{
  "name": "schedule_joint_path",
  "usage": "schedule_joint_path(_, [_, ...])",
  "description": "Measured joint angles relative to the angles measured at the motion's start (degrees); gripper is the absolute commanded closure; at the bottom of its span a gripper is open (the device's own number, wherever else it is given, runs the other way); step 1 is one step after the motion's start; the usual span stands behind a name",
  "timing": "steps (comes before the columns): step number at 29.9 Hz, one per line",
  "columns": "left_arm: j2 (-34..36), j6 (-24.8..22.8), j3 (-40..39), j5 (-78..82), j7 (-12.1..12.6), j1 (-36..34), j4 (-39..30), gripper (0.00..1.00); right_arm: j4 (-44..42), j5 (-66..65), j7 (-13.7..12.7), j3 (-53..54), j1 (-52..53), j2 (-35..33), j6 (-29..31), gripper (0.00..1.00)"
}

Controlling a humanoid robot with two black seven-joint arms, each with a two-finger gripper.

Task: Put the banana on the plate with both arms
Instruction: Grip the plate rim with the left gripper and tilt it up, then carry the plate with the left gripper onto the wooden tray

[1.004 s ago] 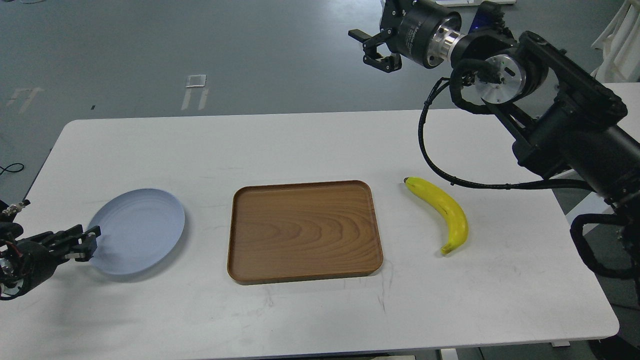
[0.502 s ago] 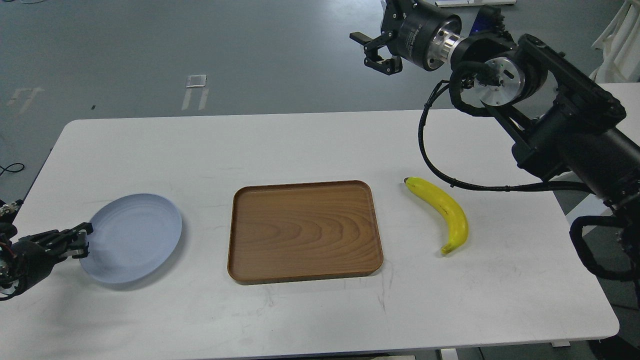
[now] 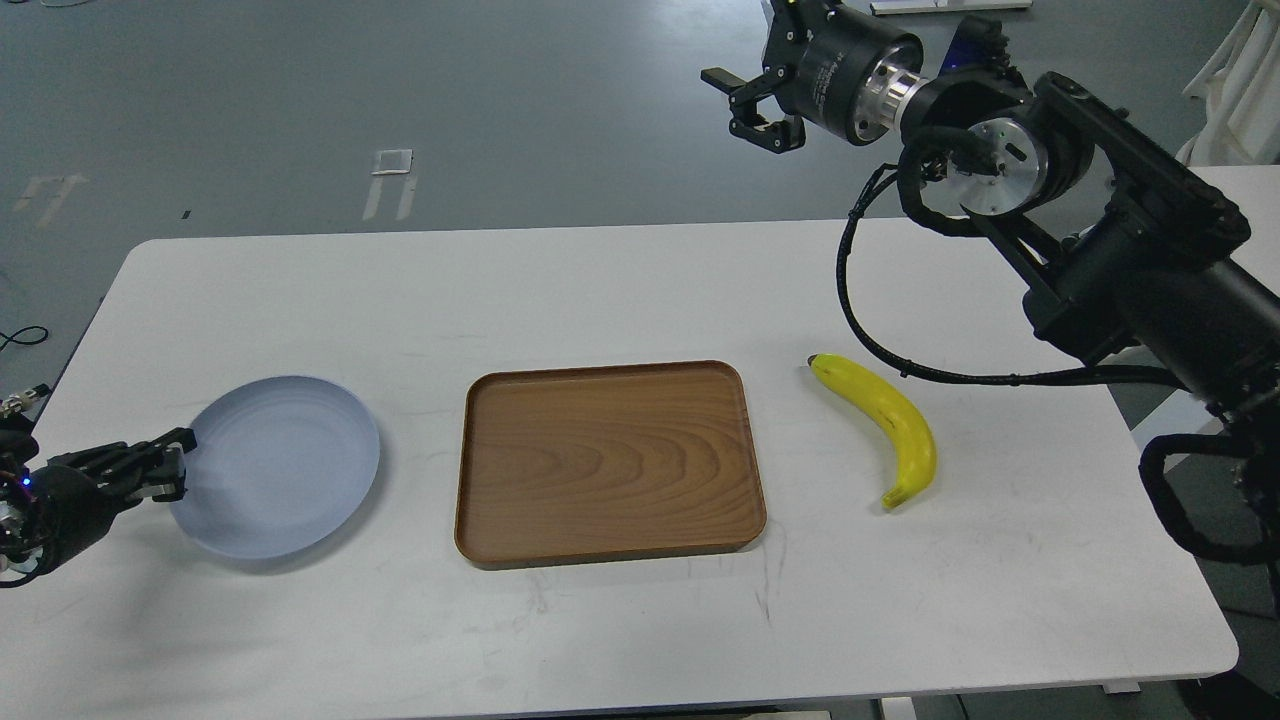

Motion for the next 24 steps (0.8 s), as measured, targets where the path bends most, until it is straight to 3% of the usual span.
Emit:
schedule_joint_path(5, [0.9, 1.0, -0.1, -0.6, -1.5, -0.9, -2.8, 1.00, 0.0, 0.0, 0.0, 0.0, 0.1, 0.0, 0.0, 0.00])
schedule_joint_path(10, [3.8, 1.2, -1.0, -1.4, -1.6, -4.9, -12.1, 1.00, -0.1, 0.0, 0.0, 0.0, 0.2, 0.0, 0.0, 0.00])
schedule_joint_path(16, [3.8, 1.1, -0.9, -1.2, 0.1, -9.4, -17.4, 1.00, -0.1, 0.0, 0.0, 0.0, 0.3, 0.0, 0.0, 0.00])
schedule_joint_path(24, [-8.4, -3.4, 0.0, -1.0, 4.2, -15.6, -14.5, 1.00, -0.1, 0.0, -0.1, -0.1, 0.4, 0.5, 0.0, 0.00])
